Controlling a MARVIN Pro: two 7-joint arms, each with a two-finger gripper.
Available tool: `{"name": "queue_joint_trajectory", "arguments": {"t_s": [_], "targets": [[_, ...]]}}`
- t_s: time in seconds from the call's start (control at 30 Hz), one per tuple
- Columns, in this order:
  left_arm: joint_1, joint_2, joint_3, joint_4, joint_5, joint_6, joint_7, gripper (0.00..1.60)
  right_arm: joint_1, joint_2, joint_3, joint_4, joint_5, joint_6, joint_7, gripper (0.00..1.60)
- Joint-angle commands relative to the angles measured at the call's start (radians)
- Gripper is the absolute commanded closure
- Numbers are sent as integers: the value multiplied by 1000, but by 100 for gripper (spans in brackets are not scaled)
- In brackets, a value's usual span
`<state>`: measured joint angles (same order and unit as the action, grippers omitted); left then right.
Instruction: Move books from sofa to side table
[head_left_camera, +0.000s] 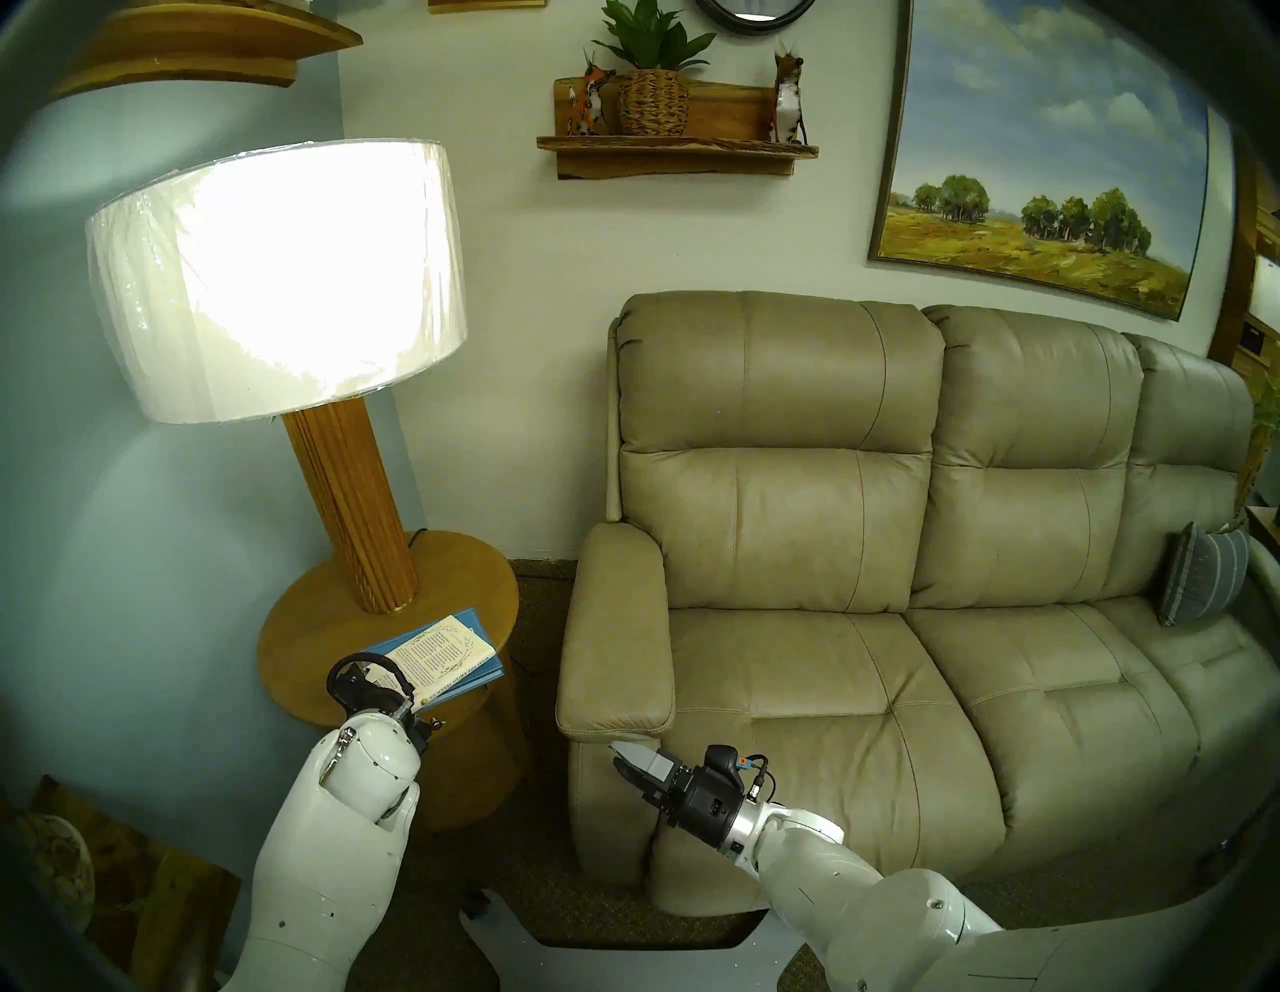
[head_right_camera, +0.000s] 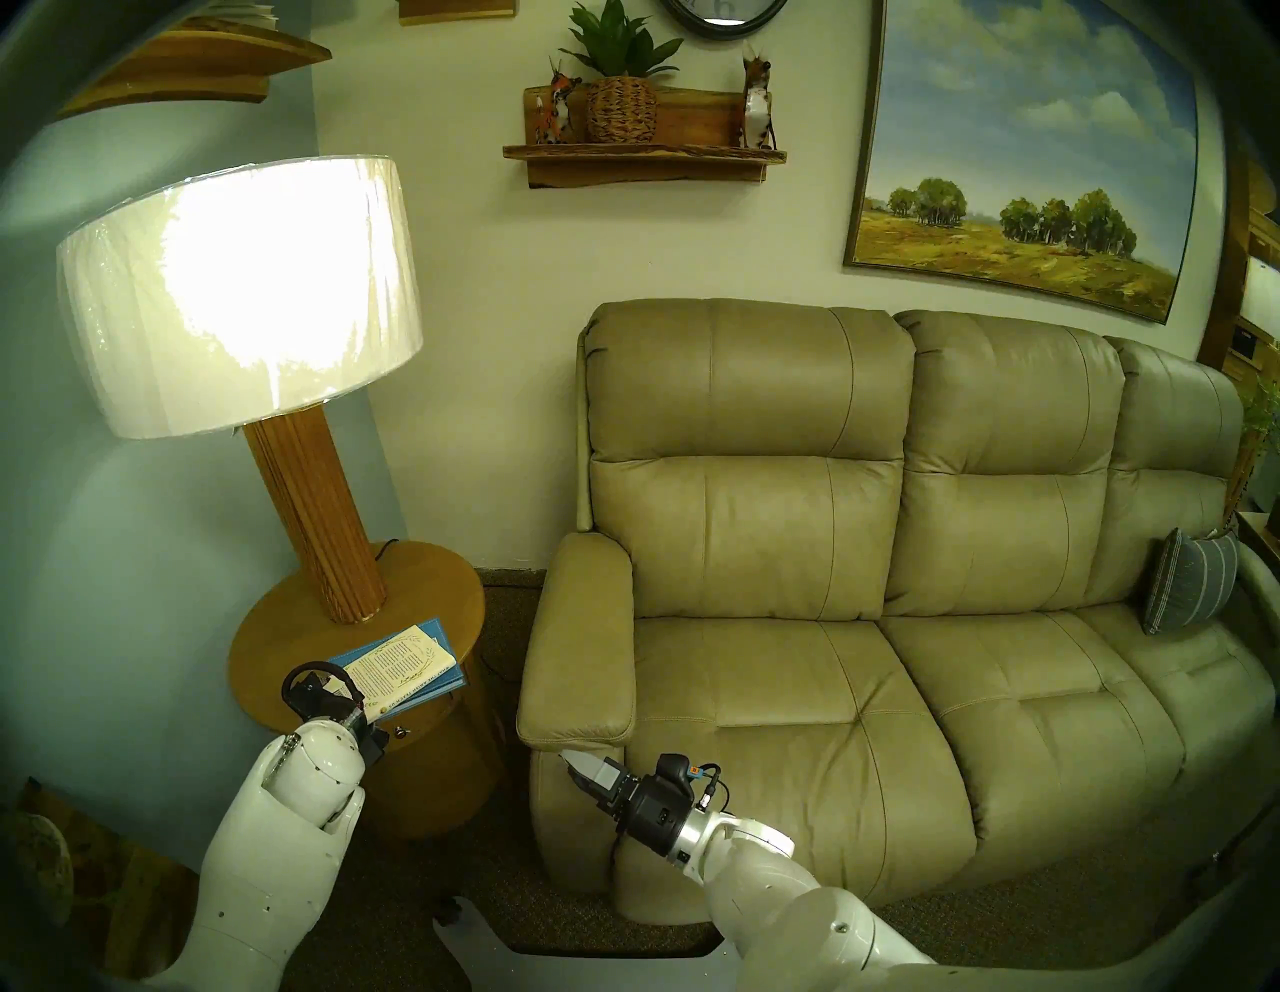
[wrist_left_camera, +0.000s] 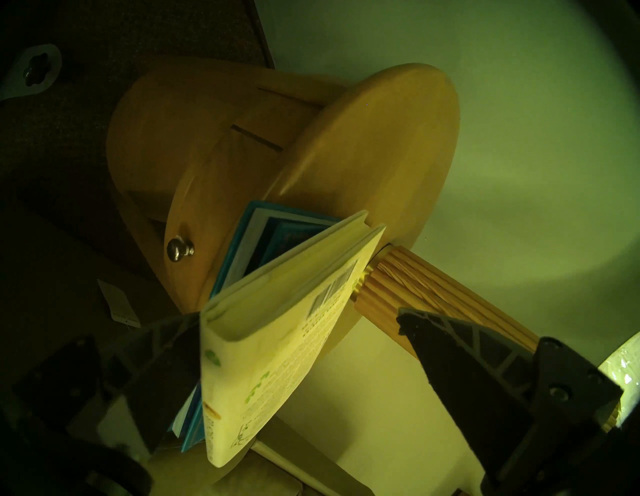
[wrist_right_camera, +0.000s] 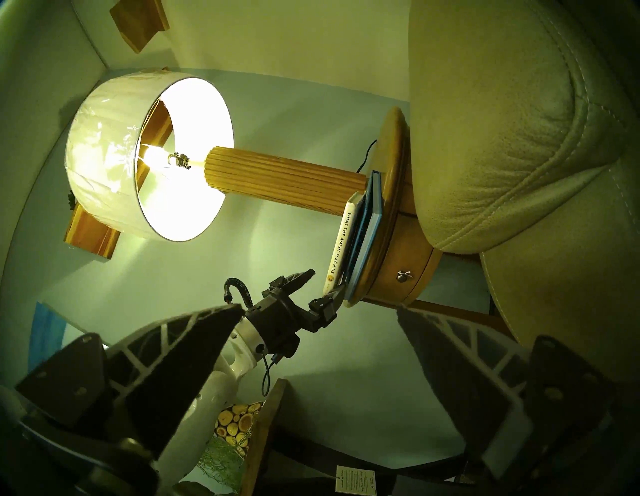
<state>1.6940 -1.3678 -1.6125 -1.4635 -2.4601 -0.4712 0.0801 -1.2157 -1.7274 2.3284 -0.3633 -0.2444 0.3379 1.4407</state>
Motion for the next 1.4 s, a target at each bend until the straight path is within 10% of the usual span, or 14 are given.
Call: {"name": "queue_joint_trajectory", "arguments": {"t_s": [0.0, 1.17, 1.37], "targets": [[84, -42, 12, -93, 0, 17, -47, 0, -9, -31, -11, -42, 1, 18, 25, 0], [120, 17, -110, -94, -19, 39, -78, 0, -46, -17, -58, -83, 40, 47, 43, 0], [242, -23, -72, -188, 27, 90, -134, 0, -54, -12, -55, -83, 51, 53, 43, 0]]}}
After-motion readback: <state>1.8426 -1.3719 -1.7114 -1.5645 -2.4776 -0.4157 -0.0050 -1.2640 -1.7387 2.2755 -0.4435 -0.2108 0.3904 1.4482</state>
